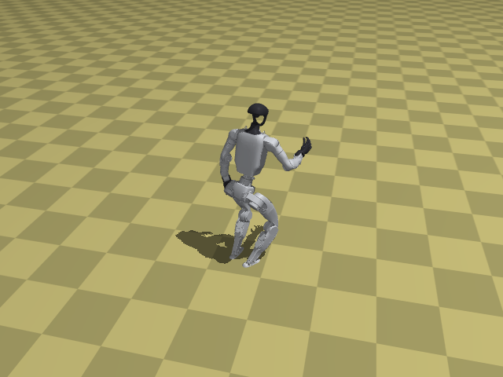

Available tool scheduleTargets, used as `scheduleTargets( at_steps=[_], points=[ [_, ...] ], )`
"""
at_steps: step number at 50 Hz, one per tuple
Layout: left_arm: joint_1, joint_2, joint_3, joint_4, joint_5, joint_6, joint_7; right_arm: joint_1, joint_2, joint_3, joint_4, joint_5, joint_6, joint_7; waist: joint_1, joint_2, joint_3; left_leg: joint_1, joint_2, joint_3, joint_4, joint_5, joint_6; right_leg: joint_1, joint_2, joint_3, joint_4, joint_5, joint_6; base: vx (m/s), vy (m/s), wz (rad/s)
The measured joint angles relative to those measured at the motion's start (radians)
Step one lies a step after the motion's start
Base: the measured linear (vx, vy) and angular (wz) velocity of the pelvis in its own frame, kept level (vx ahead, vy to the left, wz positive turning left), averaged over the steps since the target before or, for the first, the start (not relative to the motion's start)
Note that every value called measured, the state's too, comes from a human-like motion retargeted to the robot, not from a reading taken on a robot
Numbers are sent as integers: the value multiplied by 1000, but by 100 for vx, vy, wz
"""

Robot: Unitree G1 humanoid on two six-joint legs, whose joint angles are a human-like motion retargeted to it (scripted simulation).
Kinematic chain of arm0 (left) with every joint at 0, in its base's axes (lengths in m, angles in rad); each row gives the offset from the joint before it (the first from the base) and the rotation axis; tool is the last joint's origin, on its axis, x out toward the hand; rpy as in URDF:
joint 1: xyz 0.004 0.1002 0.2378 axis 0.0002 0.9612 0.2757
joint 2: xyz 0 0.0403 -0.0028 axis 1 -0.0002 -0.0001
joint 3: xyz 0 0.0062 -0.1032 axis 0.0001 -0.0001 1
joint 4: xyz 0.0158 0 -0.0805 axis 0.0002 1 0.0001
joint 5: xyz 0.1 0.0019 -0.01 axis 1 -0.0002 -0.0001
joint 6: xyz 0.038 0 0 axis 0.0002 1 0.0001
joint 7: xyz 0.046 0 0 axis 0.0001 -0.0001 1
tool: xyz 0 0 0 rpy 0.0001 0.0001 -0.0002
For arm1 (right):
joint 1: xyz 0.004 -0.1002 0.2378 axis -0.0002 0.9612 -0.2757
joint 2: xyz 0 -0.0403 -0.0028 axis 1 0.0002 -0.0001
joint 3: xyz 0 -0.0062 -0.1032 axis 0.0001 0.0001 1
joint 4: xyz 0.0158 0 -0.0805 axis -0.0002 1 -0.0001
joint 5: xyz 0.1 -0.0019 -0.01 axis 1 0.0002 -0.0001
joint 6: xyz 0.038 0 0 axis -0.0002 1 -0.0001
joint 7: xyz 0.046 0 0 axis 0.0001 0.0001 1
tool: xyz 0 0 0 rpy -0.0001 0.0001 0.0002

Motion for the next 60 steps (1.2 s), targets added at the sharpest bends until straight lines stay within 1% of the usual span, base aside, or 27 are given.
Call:
scheduleTargets(
  at_steps=[3,6,8,13,21,23,25,27,28,30,32,33,35,37,38,40,42,43,45,47,50,60],
  points=[
    [1,27,52,17,1,3,42,55,4,-7,-132,-5,-27,-8,-65,-66,-14,61,-75,-1,-64,-4,23,5,-71,18,77,-5,18,5,6,70],
    [-14,51,107,29,-9,10,85,128,38,-16,-233,-2,-46,-9,-121,-119,-10,121,-143,1,-114,-5,40,-4,-149,31,178,22,32,5,6,57],
    [-33,67,141,31,-22,14,114,185,72,-19,-274,2,-52,-4,-153,-146,-3,159,-182,-5,-145,-1,46,-16,-172,57,226,31,49,6,4,51],
    [-85,96,224,-3,-72,20,176,332,170,4,-258,13,-44,29,-196,-169,5,235,-235,-29,-226,15,42,-32,-171,107,234,24,79,8,2,30],
    [-136,106,330,-145,-182,6,206,472,264,87,1,-52,43,134,-206,-157,-12,343,-271,-77,-380,44,36,9,-122,172,115,14,79,11,0,9],
    [-140,96,345,-175,-201,-3,209,501,278,105,57,-72,67,151,-205,-161,-6,338,-278,-74,-338,33,35,17,-124,194,126,6,74,0,0,0],
    [-142,95,363,-220,-231,-7,202,495,296,118,136,-105,90,173,-199,-147,-19,380,-280,-96,-417,48,41,46,-103,193,76,-3,65,11,-3,0],
    [-138,83,371,-243,-246,-15,200,511,306,130,178,-126,108,183,-197,-152,-13,371,-284,-89,-372,39,38,55,-108,210,88,-17,59,6,-4,-1],
    [-138,83,378,-262,-261,-16,192,499,313,133,211,-141,116,191,-192,-143,-21,397,-284,-102,-424,46,43,73,-95,204,54,-25,53,10,-4,-6],
    [-128,72,380,-277,-272,-21,186,509,321,144,245,-159,130,198,-189,-149,-14,389,-287,-92,-380,41,41,80,-103,217,68,-40,48,5,-5,-7],
    [-124,69,385,-295,-292,-22,167,488,332,147,291,-184,143,207,-177,-131,-29,416,-277,-108,-445,48,46,103,-77,205,8,-48,37,9,-5,-14],
    [-116,61,383,-297,-294,-23,163,493,333,151,300,-191,147,209,-177,-137,-24,406,-279,-99,-408,43,43,104,-85,212,25,-57,37,4,-6,-12],
    [-112,57,385,-304,-309,-24,136,471,339,151,335,-211,157,216,-161,-112,-47,416,-256,-112,-461,50,47,117,-50,195,-44,-49,25,7,-6,-20],
    [-94,42,378,-301,-312,-22,121,472,342,154,350,-221,162,220,-159,-118,-43,397,-253,-98,-407,42,41,118,-58,199,-26,-61,23,3,-7,-12],
    [-94,39,377,-299,-316,-21,103,459,342,150,363,-228,166,224,-151,-102,-59,399,-238,-108,-440,46,43,123,-35,187,-71,-52,18,6,-6,-16],
    [-73,24,369,-290,-316,-17,85,459,345,152,375,-237,170,229,-150,-106,-55,379,-232,-94,-382,35,38,122,-41,189,-48,-63,18,2,-7,-10],
    [-69,16,363,-273,-319,-12,46,440,344,144,395,-244,176,241,-138,-83,-80,374,-208,-106,-416,39,39,129,-9,169,-112,-49,10,5,-6,-13],
    [-57,8,357,-266,-316,-9,37,444,346,146,400,-247,178,243,-139,-88,-73,362,-206,-97,-374,30,36,127,-17,172,-86,-58,11,1,-6,-8],
    [-56,-1,350,-241,-314,-2,-6,428,346,135,422,-250,186,261,-128,-69,-97,357,-186,-109,-407,36,39,135,11,154,-147,-43,4,4,-5,-9],
    [-37,-15,338,-221,-307,7,-31,432,351,136,439,-255,193,271,-128,-72,-90,339,-180,-98,-345,21,34,130,5,156,-112,-55,4,0,-3,-3],
    [-39,-27,322,-174,-297,21,-92,411,355,122,489,-261,209,303,-116,-53,-114,338,-162,-110,-384,29,38,142,32,140,-175,-40,-4,5,-2,-7],
    [-27,-50,267,-48,-260,67,-245,377,383,110,707,-296,269,406,-97,-26,-119,294,-121,-118,-284,0,37,153,65,121,-181,-45,-17,0,0,0]
  ],
)
